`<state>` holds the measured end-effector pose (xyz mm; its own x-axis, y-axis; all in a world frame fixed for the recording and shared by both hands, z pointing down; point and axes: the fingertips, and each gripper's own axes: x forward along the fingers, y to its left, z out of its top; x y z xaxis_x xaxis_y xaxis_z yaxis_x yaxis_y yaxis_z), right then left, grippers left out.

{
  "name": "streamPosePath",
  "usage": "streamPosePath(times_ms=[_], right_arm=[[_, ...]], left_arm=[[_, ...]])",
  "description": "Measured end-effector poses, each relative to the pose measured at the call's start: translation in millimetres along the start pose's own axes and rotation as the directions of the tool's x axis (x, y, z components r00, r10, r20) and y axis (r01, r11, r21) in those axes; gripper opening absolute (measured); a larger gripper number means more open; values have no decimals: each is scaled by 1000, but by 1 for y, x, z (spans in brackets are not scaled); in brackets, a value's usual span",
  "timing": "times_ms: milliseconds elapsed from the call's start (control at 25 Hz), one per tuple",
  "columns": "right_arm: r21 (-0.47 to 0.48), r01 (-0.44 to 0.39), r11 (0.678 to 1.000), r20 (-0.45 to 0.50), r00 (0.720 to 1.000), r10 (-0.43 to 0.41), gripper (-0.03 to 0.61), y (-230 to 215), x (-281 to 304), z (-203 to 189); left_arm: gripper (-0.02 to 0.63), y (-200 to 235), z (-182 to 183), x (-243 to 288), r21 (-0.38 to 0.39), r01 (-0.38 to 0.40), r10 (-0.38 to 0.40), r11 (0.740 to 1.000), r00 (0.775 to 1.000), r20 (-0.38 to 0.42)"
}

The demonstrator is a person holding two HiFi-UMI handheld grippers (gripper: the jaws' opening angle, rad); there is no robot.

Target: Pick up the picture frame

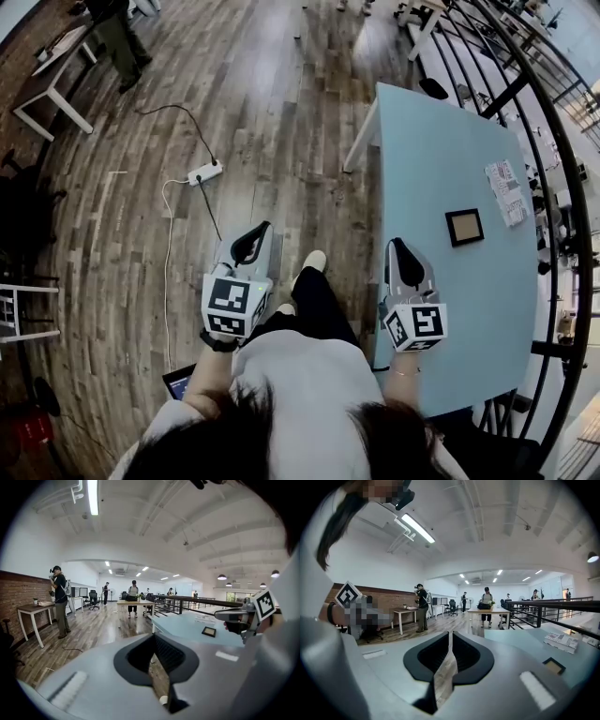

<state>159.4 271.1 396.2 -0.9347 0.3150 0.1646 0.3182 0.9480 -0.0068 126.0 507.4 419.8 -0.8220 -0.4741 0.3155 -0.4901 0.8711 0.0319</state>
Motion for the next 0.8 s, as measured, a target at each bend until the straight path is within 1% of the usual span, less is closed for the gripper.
streamPosePath(times_ms=[200, 360, 440, 560, 680, 800], right_arm=[[0, 9, 1000, 12, 1000, -9, 6, -36, 54, 6], [-3, 20, 1000, 20, 1000, -20, 9, -76, 100, 21], [11, 31, 999, 17, 999, -31, 11, -99, 118, 25], [40, 53, 998, 3, 999, -53, 23, -134, 133, 21], [70, 82, 994, 14, 996, -84, 32, -166, 140, 20], [98, 128, 987, 34, 991, -131, 37, -188, 143, 23]], left_arm=[[57, 14, 12, 63, 4, 6, -5, 1000, 1000, -15], [57, 22, 36, 125, 13, 22, -22, 1000, 1000, -11], [57, 21, 51, 153, 22, 37, -37, 999, 999, -11], [57, 11, 67, 192, 32, 55, -55, 998, 998, -11], [58, 3, 79, 229, 30, 72, -72, 997, 997, -5], [59, -3, 93, 257, 40, 118, -118, 992, 993, -3]])
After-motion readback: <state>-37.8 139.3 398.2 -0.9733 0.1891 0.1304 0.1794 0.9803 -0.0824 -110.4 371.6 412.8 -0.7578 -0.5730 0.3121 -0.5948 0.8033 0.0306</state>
